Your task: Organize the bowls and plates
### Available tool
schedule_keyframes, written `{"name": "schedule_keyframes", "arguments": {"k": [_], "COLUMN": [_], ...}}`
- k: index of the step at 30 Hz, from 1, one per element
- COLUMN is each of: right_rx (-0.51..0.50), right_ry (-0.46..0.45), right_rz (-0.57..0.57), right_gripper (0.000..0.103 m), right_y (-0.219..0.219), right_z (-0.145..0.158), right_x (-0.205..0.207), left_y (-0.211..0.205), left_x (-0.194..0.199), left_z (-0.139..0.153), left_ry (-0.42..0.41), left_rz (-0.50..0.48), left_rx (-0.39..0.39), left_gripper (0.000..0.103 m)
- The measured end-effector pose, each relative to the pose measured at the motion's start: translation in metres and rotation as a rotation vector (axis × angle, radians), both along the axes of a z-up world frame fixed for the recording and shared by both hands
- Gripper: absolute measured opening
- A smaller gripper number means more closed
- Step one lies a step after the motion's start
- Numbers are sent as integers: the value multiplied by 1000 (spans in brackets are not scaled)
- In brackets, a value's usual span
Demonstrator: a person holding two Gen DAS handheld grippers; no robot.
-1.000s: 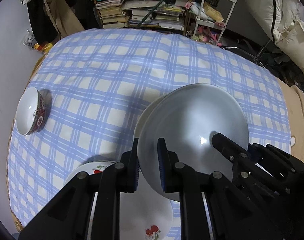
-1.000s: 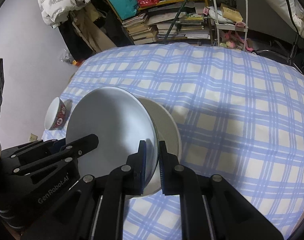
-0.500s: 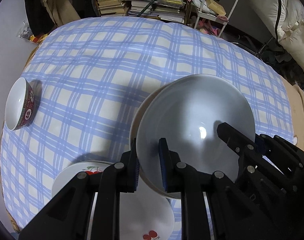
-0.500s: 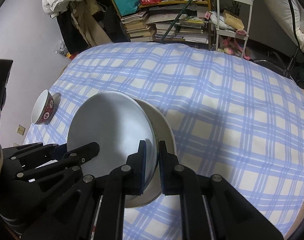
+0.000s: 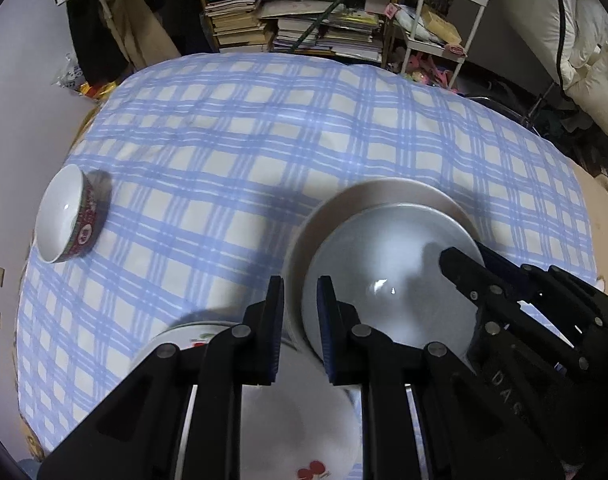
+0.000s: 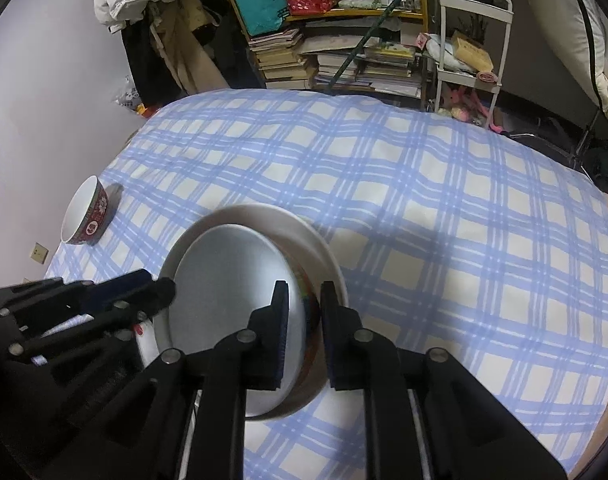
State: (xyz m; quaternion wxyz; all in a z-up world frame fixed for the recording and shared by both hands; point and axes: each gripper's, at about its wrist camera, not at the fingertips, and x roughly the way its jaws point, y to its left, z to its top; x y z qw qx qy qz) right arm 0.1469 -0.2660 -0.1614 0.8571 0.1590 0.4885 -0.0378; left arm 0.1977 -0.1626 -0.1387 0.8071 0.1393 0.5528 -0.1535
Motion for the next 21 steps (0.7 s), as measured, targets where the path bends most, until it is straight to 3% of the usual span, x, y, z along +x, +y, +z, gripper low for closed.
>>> {"name": "schedule_keyframes", "arguments": {"k": [11,13,16,21], "right_rx": [-6,-17,-42,-66], "right_ry": [-71,-79,-112,-212], "right_rz": [0,4,17,31], "right_gripper": [22,39,53,75], "right_y": [1,5,12,29], "right_z": [20,26,37,65], "right_x": [-3,-1,3,14], "left_y": [45,58,78,112], "left_x": [7,9,13,23], "left_z": [19,21,25,33], "left_ry": [-33,-38,-48,-73], "left_rz": [80,99,118,153], "left_rx": [-17,-18,-9,14], "left_gripper": [19,19,21,36]}}
